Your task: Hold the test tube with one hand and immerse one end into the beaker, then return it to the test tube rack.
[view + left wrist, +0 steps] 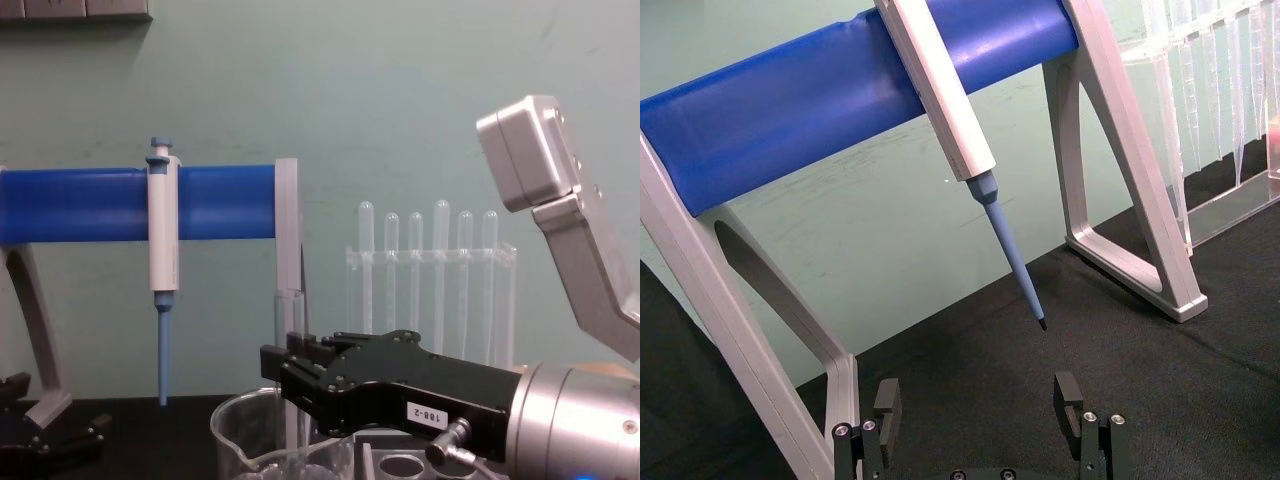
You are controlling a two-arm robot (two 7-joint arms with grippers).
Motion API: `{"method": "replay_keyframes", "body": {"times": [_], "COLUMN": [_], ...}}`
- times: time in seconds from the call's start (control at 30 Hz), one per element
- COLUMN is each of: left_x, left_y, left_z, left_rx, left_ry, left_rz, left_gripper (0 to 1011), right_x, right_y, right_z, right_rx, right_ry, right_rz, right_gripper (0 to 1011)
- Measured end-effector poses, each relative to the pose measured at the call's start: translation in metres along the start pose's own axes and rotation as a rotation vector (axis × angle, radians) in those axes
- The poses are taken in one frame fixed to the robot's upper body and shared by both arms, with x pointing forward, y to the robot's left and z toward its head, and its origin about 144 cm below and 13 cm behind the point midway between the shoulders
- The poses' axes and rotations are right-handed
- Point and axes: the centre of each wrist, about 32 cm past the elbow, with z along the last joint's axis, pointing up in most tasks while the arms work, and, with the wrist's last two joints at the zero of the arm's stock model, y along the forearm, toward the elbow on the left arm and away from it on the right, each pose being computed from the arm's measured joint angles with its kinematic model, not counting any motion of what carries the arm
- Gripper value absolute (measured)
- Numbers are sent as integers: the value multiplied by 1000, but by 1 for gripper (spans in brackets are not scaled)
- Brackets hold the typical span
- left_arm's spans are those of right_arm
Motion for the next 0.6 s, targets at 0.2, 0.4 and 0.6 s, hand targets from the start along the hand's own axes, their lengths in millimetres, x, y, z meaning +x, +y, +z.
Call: {"method": "replay_keyframes", "body": {"times": [0.2, 0.4, 0.6], "left_x": [0, 0, 0], "left_y": [0, 0, 0], "left_z": [0, 0, 0], "left_rx": [0, 0, 0], "left_ry": [0, 0, 0], "left_rz": [0, 0, 0], "left_gripper": [1000, 1000, 1000], "right_x": [0, 0, 0], "right_y": [0, 0, 0], "right_z": [0, 0, 0], "right_rx": [0, 0, 0], "right_ry": [0, 0, 0], "right_rz": [0, 0, 0], "right_gripper": [224, 224, 224]}}
